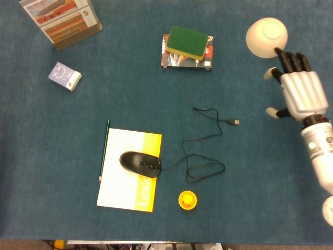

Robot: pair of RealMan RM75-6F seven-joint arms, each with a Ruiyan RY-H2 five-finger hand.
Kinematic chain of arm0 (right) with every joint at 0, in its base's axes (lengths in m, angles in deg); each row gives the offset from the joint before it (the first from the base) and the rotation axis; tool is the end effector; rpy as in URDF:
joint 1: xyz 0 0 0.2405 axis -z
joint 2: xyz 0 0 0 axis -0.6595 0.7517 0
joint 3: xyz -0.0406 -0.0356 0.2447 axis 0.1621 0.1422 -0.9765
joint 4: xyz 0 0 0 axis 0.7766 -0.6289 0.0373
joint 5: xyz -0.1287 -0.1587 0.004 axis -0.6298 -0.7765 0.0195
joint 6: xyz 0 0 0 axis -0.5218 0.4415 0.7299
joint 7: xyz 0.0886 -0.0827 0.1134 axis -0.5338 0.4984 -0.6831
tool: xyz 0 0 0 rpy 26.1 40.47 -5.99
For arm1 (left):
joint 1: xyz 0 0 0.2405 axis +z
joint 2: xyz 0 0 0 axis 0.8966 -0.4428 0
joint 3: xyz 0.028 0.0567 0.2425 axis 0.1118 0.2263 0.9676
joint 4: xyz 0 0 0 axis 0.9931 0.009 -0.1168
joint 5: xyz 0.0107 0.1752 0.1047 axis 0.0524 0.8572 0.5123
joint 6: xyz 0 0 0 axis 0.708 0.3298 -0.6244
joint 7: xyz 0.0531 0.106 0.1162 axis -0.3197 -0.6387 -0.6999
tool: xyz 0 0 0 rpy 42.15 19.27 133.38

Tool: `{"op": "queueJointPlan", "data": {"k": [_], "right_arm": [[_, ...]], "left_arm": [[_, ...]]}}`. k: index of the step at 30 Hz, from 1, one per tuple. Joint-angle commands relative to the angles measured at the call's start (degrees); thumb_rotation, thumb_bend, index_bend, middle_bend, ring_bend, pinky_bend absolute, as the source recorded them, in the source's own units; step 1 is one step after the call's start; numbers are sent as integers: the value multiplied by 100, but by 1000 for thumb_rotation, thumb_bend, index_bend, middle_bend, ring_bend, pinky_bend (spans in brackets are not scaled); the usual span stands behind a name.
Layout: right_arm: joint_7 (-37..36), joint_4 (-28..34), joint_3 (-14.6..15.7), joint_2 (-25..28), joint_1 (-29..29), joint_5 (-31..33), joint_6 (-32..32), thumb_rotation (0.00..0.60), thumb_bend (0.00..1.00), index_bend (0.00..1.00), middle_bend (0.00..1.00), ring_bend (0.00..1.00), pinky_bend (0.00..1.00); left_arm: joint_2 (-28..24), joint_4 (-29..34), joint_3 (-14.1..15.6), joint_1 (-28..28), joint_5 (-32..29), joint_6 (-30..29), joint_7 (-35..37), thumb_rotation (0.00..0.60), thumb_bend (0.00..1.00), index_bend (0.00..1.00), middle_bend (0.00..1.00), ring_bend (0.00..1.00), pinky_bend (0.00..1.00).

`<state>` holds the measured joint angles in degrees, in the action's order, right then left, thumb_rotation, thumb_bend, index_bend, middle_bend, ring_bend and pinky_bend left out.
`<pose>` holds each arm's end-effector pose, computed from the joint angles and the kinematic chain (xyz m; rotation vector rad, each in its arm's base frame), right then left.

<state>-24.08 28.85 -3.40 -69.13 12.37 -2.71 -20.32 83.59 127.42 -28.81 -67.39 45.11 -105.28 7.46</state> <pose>-0.1769 -0.3057 0.0308 1.6331 -1.0430 0.7356 -0.3475 0.1911 0.1460 -1.3604 -0.9786 -0.8282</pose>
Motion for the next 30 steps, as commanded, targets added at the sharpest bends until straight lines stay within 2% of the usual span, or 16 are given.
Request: {"op": "queueJointPlan", "data": {"k": [1, 10, 22, 30], "right_arm": [[153, 175, -31, -123, -169, 335, 46, 600, 0, 368, 18, 0, 19], [534, 152, 88, -438, -543, 821, 186, 600, 0, 395, 19, 0, 19], [1256, 61, 299, -798, -1041, 1814, 348, 600, 0, 419, 17, 0, 19], [1337, -214, 452, -993, -1222, 1919, 373, 600, 0, 447, 17, 0, 17]], "left_arm": [[22, -67, 7, -7, -3, 34, 82, 600, 240, 386, 430, 345, 500], [48, -197, 39, 13, -13, 80, 235, 600, 240, 386, 430, 345, 500], [166, -501, 76, 27, 15, 135, 577, 600, 240, 386, 430, 345, 500], [211, -636, 93, 55, 25, 131, 745, 600, 241, 386, 430, 345, 500]]}}
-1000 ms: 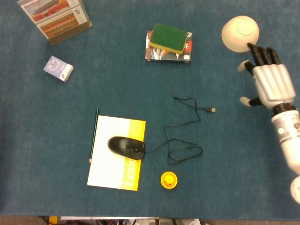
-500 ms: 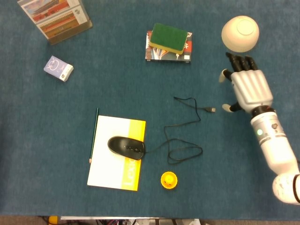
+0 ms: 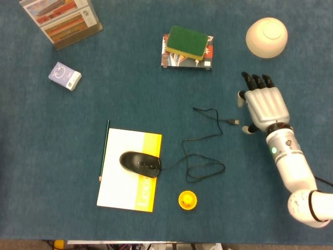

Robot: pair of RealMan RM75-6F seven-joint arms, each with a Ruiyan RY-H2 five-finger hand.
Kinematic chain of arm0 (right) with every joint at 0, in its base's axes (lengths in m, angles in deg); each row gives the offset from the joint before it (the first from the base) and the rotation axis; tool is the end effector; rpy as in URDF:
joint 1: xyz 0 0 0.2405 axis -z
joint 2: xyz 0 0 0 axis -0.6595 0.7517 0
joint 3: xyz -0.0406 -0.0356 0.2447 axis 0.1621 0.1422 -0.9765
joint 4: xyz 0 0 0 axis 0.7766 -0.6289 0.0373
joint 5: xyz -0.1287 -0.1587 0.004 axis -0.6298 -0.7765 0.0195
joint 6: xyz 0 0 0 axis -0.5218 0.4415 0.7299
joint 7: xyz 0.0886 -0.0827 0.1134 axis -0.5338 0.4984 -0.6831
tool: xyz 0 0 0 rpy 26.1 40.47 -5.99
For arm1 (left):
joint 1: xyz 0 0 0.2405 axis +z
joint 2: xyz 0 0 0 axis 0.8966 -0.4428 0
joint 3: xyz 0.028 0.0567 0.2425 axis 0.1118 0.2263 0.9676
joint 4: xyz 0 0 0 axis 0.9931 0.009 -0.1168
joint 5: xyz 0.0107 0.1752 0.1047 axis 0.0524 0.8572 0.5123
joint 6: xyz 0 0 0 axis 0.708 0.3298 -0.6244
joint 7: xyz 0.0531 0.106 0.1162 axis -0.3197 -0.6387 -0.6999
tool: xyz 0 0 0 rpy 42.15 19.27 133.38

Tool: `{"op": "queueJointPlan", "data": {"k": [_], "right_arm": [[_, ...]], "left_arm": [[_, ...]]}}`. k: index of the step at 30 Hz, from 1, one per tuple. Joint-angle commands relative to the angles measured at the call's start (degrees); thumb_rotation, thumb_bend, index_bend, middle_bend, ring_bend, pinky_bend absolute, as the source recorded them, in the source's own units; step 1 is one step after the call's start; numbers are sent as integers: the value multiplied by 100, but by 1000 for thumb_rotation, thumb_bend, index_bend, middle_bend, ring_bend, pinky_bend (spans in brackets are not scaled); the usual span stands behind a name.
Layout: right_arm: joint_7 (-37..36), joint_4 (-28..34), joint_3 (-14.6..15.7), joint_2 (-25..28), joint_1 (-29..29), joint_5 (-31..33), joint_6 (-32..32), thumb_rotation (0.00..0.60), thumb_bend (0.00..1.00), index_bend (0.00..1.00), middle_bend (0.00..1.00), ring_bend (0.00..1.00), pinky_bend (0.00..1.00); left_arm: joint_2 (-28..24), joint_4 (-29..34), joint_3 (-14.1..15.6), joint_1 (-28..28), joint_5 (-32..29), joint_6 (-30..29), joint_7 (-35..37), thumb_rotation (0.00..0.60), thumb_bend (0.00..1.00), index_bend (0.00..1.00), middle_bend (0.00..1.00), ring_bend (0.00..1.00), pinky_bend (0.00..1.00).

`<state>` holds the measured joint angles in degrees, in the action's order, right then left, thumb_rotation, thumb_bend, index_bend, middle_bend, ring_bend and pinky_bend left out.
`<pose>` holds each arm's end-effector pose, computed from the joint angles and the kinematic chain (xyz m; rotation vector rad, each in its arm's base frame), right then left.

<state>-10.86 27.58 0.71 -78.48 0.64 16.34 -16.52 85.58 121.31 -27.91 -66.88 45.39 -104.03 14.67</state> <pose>-0.1507 -0.2992 -0.0331 1.7740 -1.0774 0.4961 -0.3678 0.1852 0.1415 -1.3428 -1.0479 -0.8386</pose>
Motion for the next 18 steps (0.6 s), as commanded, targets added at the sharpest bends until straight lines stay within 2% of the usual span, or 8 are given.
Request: {"op": "queueJointPlan", "data": {"k": [1, 18], "right_arm": [[20, -136, 62, -85, -69, 2, -10, 600, 0, 448, 17, 0, 16], [-92, -761, 293, -417, -278, -37, -296, 600, 0, 490, 16, 0, 12]], "left_arm": [[16, -36, 4, 7, -4, 8, 39, 600, 241, 386, 430, 345, 501], [33, -121, -6, 91, -45, -46, 188, 600, 241, 386, 430, 345, 500]]}}
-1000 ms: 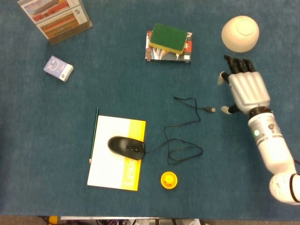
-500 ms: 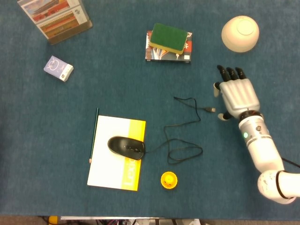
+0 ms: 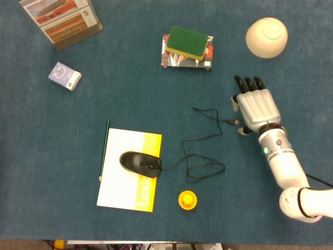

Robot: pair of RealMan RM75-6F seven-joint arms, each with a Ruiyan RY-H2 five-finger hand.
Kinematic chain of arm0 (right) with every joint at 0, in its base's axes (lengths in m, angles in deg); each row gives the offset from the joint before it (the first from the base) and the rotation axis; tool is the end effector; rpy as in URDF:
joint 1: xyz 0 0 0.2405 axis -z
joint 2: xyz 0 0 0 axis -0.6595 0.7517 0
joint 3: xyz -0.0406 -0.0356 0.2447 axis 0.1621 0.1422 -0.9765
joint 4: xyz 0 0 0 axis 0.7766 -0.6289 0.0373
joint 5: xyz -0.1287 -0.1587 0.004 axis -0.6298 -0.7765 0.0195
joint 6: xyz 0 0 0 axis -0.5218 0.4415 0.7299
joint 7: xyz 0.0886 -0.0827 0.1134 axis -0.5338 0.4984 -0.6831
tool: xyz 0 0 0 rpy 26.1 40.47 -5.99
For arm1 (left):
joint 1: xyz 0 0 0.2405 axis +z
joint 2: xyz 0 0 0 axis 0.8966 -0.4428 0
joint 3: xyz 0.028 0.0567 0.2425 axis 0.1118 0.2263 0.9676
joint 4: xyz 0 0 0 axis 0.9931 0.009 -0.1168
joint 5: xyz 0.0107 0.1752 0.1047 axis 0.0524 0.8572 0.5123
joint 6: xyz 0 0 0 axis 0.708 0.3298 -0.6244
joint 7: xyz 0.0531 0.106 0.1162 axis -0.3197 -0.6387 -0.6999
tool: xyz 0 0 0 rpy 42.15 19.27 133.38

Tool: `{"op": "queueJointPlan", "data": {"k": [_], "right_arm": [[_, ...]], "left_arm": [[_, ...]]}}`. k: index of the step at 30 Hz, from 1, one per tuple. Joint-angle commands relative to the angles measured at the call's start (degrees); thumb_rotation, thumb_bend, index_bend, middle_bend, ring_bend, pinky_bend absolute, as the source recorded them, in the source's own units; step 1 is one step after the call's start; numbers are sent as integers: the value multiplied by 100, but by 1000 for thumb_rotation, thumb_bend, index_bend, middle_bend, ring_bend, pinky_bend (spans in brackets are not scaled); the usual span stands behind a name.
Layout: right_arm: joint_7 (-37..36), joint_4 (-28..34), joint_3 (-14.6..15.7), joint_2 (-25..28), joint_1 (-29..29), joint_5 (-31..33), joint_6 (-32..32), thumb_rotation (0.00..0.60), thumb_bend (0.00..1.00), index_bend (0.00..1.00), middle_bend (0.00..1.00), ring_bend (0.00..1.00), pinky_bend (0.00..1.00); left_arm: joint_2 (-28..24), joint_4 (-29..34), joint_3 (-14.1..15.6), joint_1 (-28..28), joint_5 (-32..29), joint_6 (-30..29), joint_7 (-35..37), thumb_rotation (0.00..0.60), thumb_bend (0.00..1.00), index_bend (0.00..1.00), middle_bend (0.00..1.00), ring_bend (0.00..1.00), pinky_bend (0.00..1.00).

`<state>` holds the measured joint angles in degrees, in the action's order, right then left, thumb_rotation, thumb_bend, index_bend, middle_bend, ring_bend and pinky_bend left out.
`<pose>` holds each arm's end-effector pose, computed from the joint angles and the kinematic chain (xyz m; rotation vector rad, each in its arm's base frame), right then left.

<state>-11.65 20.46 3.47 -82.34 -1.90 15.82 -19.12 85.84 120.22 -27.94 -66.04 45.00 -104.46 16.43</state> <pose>-0.1552 -0.3034 -0.0584 1.8363 -1.0219 0.4581 -0.3737 0.1801 0.1442 -1.3145 -1.0625 -0.8434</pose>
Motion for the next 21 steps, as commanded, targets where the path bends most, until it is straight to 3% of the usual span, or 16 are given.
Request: {"op": "queueJointPlan", "data": {"k": [1, 11, 21], "right_arm": [[-20, -89, 24, -53, -38, 15, -57, 600, 0, 495, 16, 0, 12], [-107, -356, 18, -208, -155, 64, -240, 600, 32, 517, 16, 0, 12], [-175, -508, 3, -300, -239, 139, -347, 600, 149, 527, 16, 0, 12]], "left_arm": [[13, -24, -3, 9, -11, 2, 22, 600, 240, 386, 430, 345, 500], [36, -122, 5, 58, -32, 5, 156, 600, 240, 386, 430, 345, 500], [53, -188, 8, 93, -32, 1, 246, 600, 241, 386, 430, 345, 501]]}}
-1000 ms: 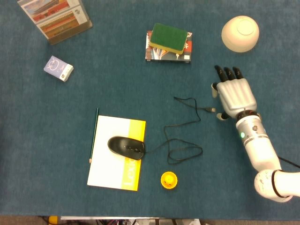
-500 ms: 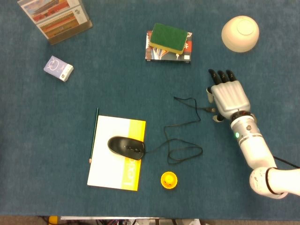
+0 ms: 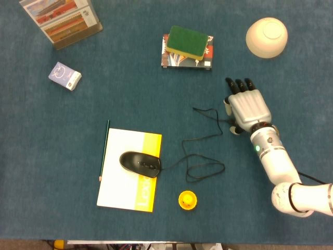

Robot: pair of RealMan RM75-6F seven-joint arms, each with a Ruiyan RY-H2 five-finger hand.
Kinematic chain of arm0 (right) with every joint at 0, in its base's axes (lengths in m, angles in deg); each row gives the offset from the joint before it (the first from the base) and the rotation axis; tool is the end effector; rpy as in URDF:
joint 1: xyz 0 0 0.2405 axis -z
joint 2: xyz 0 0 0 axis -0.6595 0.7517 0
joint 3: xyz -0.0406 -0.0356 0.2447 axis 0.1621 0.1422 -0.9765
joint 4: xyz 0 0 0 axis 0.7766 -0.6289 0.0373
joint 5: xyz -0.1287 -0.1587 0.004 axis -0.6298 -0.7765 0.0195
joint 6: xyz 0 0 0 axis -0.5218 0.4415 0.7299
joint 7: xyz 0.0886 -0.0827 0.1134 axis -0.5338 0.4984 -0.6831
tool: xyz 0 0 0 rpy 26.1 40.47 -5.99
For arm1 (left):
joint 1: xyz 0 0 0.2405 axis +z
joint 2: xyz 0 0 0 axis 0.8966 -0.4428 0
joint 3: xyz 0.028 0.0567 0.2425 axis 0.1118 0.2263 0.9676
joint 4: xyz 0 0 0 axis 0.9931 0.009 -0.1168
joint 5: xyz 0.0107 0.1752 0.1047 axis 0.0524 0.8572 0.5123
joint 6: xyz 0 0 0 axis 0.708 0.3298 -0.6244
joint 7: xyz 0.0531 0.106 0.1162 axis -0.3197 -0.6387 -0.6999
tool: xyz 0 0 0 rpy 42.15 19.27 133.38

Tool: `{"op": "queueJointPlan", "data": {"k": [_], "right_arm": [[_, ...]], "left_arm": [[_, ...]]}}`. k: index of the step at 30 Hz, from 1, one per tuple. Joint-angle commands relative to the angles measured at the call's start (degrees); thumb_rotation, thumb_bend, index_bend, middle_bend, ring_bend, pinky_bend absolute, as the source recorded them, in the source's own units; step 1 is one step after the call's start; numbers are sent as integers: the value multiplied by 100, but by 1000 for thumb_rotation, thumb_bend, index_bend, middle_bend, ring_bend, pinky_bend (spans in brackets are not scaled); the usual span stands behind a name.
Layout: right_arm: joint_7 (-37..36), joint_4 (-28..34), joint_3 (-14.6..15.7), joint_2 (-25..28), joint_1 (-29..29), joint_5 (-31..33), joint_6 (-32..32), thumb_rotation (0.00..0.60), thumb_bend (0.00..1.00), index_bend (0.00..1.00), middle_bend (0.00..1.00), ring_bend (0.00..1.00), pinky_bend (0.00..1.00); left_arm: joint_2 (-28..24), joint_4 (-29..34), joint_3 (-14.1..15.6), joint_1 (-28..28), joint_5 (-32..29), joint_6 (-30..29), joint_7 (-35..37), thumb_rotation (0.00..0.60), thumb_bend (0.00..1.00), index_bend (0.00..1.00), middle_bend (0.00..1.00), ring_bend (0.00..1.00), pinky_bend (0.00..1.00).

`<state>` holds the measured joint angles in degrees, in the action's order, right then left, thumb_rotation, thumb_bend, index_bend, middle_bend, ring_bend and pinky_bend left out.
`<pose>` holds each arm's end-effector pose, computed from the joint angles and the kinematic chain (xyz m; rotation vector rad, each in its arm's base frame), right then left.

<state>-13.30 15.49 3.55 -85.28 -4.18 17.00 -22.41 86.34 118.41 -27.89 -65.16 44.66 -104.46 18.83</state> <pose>-0.1510 -0.3101 -0.0775 1.8694 -1.0360 0.4579 -0.3820 0.1741 0.1459 -1.2869 -1.0852 -0.8442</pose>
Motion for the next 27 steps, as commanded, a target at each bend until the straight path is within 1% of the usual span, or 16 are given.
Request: {"op": "queueJointPlan", "data": {"k": [1, 4, 11, 20, 23, 27], "right_arm": [[-12, -19, -9, -6, -20, 39, -28, 600, 157, 527, 16, 0, 12], [10, -28, -18, 6, -55, 149, -78, 600, 172, 531, 16, 0, 11], [87, -20, -25, 57, -148, 424, -141, 600, 174, 533, 16, 0, 11], [81, -25, 3, 74, -220, 560, -160, 600, 178, 533, 16, 0, 11], [76, -32, 13, 74, -243, 601, -171, 600, 196, 532, 16, 0, 12], [63, -35, 20, 71, -268, 650, -183, 600, 245, 533, 16, 0, 11]], "left_arm": [[5, -13, 4, 7, 2, 2, 12, 600, 241, 386, 430, 345, 500], [15, -33, 3, 13, -3, 10, 25, 600, 240, 386, 430, 345, 501], [35, -72, 6, 22, 4, 20, 50, 600, 241, 386, 430, 345, 500], [46, -95, 1, 40, -4, 24, 75, 600, 240, 386, 430, 345, 501], [42, -95, 1, 48, 0, 15, 90, 600, 240, 386, 430, 345, 501], [44, -104, 1, 50, 6, 16, 96, 600, 240, 386, 430, 345, 501]]}}
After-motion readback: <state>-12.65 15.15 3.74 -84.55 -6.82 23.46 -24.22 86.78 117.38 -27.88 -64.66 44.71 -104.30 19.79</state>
